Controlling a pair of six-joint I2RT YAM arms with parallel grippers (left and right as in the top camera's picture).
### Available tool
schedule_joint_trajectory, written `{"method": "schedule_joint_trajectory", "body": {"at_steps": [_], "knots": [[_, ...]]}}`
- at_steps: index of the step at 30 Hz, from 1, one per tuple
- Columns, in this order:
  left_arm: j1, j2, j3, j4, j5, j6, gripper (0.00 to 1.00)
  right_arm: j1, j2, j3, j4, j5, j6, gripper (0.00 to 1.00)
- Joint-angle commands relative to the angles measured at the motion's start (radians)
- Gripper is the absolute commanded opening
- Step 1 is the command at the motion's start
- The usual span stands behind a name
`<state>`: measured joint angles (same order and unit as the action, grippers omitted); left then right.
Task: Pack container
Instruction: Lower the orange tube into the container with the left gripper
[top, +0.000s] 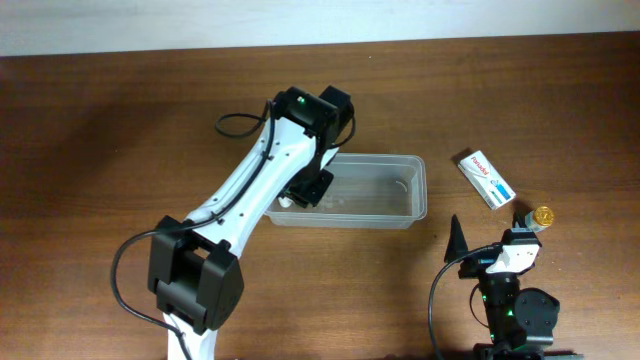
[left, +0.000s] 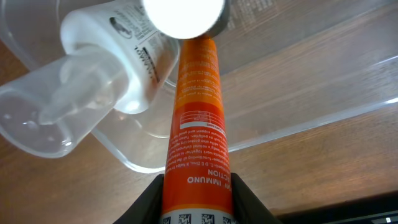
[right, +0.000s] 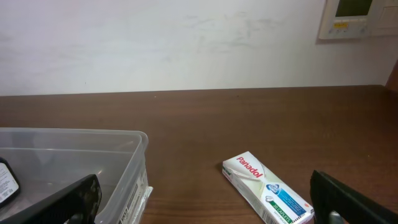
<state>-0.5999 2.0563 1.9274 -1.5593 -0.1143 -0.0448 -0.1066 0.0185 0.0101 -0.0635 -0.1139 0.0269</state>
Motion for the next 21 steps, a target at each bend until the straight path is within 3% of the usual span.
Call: {"method": "schedule_joint_trajectory", "body": {"at_steps": [1,21], "knots": [[-0.023,0.008,0.018,0.005,-0.014,0.021,0.24,0.002,-0.003,-0.005,-0.006,0.005,0.007,0.98],[-0.031,0.009,-0.031,0.013,-0.026,0.039,0.24,0.002,-0.003,-0.005,-0.006,0.005,0.007,0.98]]}}
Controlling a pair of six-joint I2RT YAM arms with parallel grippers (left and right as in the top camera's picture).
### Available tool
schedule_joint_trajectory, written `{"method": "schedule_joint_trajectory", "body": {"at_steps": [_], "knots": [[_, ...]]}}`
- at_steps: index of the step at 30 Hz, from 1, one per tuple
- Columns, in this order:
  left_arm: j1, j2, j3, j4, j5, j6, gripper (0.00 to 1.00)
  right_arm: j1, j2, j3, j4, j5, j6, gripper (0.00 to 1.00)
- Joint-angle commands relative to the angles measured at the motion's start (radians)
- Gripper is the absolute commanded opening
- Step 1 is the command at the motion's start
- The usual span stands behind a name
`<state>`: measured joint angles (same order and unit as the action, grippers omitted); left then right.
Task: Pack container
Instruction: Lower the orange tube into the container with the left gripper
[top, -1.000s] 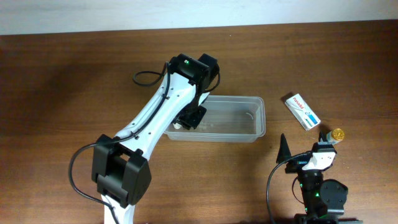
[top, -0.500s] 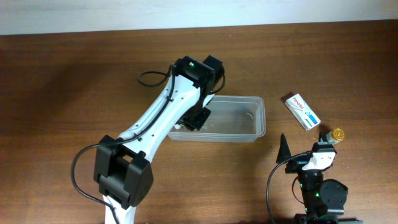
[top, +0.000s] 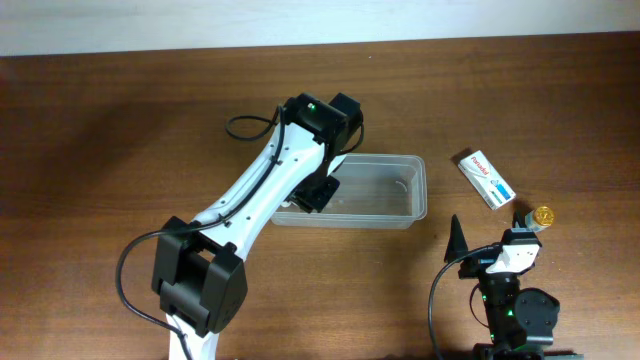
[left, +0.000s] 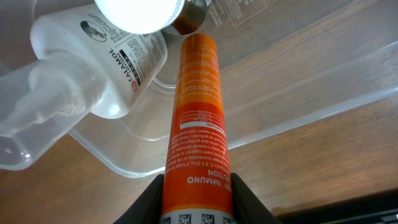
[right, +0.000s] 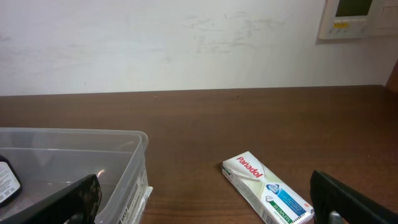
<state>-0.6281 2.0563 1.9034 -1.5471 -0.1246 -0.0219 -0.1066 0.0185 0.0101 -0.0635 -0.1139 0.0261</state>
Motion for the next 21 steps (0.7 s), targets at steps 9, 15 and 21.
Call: {"method": "schedule_joint_trajectory", "body": {"at_steps": [9,15,21], "knots": [[-0.002,0.009,-0.026,-0.008,-0.015,0.015,0.24,0.002,-0.003,-0.005,-0.006,0.005,0.008,0.98],[-0.002,0.010,-0.069,0.018,-0.016,0.015,0.24,0.002,-0.003,-0.005,-0.006,0.005,0.008,0.98],[-0.002,0.010,-0.069,0.028,-0.016,0.015,0.37,0.002,-0.003,-0.005,-0.006,0.005,0.008,0.99]]}}
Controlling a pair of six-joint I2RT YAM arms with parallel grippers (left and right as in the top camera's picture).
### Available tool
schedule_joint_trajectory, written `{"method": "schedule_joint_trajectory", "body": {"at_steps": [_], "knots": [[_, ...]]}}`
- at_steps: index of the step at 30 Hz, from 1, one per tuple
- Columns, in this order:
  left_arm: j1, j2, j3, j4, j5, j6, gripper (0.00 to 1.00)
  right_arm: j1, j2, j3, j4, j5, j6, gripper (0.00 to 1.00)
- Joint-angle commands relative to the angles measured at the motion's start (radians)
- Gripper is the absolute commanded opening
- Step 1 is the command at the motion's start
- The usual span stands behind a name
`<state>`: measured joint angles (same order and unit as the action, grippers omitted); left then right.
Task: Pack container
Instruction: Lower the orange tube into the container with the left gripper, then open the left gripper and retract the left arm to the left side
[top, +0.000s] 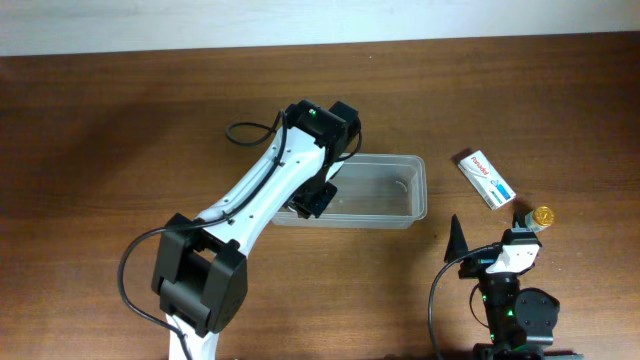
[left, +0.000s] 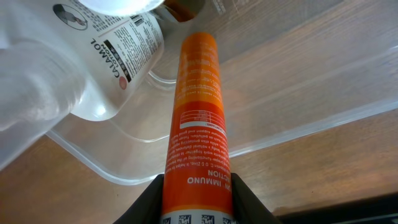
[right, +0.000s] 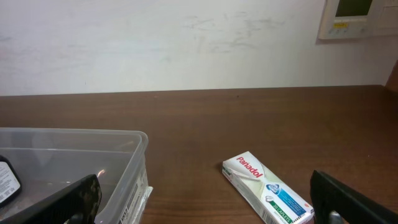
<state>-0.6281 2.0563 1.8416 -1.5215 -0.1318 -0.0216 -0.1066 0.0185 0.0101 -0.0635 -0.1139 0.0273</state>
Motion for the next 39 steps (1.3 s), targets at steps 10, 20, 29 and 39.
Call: {"method": "schedule_joint_trajectory", "body": {"at_steps": [10,20,29,39], "knots": [[-0.002,0.010,-0.008,0.008,-0.008,0.015,0.38,0.002,-0.003,-0.005,-0.006,0.005,0.006,0.98],[-0.002,0.010,-0.008,0.006,-0.008,0.015,0.58,0.002,-0.003,-0.005,-0.006,0.005,0.006,0.98],[-0.002,0.010,0.146,-0.035,-0.007,0.014,0.67,0.002,-0.003,-0.005,-0.006,0.005,0.006,0.98],[0.060,0.010,0.570,-0.053,-0.008,-0.023,0.81,0.002,-0.003,-0.005,-0.006,0.005,0.006,0.98]]}}
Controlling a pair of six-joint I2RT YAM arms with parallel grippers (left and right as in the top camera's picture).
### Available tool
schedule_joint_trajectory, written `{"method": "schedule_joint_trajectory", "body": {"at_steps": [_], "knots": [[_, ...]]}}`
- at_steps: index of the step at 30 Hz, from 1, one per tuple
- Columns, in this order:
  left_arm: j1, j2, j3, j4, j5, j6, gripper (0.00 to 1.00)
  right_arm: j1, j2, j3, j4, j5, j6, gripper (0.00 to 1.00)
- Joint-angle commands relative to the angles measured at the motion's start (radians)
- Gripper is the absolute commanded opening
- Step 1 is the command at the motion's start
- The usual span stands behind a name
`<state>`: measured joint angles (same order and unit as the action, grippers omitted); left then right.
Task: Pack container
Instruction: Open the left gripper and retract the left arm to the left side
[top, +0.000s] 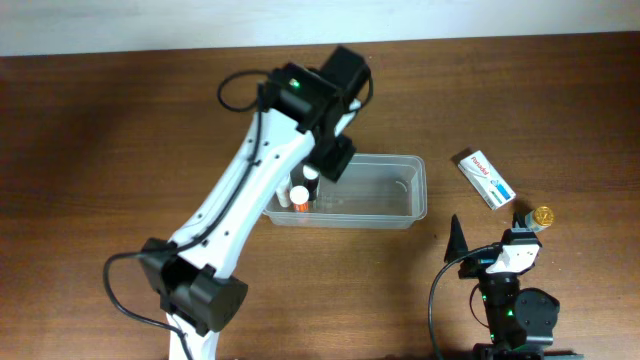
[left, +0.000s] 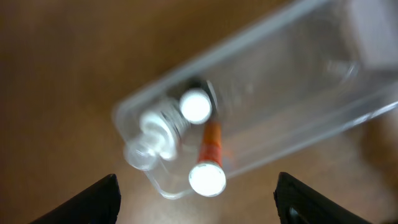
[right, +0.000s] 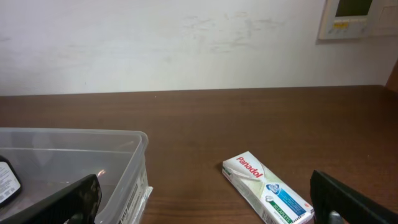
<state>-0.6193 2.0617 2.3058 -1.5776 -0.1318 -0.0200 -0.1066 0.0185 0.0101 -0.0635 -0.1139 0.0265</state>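
Note:
The clear plastic container (top: 415, 190) lies mid-table. At its left end an orange tube (top: 300, 200) stands on end, its white cap up, beside a white-capped bottle (top: 312, 174). From the left wrist view the tube (left: 212, 144) leans in the container (left: 311, 81) next to a clear-capped white bottle (left: 149, 148). My left gripper (top: 335, 150) hangs open and empty high above that end, fingers wide in its own view (left: 196, 205). The right gripper (top: 488, 232) rests open near the front right, nothing between its fingers (right: 208, 205).
A white Panadol box (top: 486, 179) lies right of the container, also in the right wrist view (right: 268, 196). A small gold round object (top: 543, 215) sits near the right arm. The container's right wall (right: 134, 162) shows at the left of the right wrist view.
The left gripper was shut on the orange tube low in the container's left end. Now it is open and raised well above, and the tube stays in the container. The right arm has not moved.
The left gripper held the orange tube pointing down into the container's left end, beside the white bottle, and sat a little lower and further in at each moment. Now the tube stands released in the container and the gripper is up and open.

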Motion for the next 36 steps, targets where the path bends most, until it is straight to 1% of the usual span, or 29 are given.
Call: {"method": "schedule_joint_trajectory", "body": {"at_steps": [1,6,7,10,11,12,14,21,26,36], "knots": [[0.070,0.005,0.132,0.006,-0.013,-0.037,0.82,0.002,-0.003,-0.005,-0.006,0.005,0.007,0.98],[0.219,0.005,0.220,0.034,-0.052,-0.138,0.87,0.002,-0.003,-0.005,-0.006,0.005,0.007,0.98],[0.257,0.005,0.227,0.039,-0.051,-0.163,0.93,0.002,-0.003,-0.005,-0.006,0.005,0.007,0.98],[0.369,0.005,0.230,0.048,-0.048,-0.238,0.99,0.002,-0.003,-0.005,-0.006,0.005,0.007,0.98],[0.412,0.005,0.230,0.047,-0.048,-0.260,0.99,0.002,-0.003,-0.005,-0.006,0.005,0.007,0.98],[0.485,0.005,0.230,0.048,-0.049,-0.270,0.99,0.002,-0.003,-0.005,-0.006,0.005,0.007,0.98],[0.566,0.005,0.230,0.048,-0.040,-0.280,0.99,0.002,-0.003,-0.005,-0.006,0.005,0.007,0.98],[0.764,0.005,0.230,0.027,-0.040,-0.279,0.99,0.002,-0.003,-0.005,-0.006,0.005,0.007,0.98],[0.813,0.005,0.230,-0.014,-0.042,-0.279,0.99,0.002,-0.003,-0.005,-0.006,0.005,0.007,0.98],[0.816,0.005,0.230,-0.021,-0.041,-0.279,0.99,0.002,-0.003,-0.005,-0.006,0.005,0.007,0.98]]}}
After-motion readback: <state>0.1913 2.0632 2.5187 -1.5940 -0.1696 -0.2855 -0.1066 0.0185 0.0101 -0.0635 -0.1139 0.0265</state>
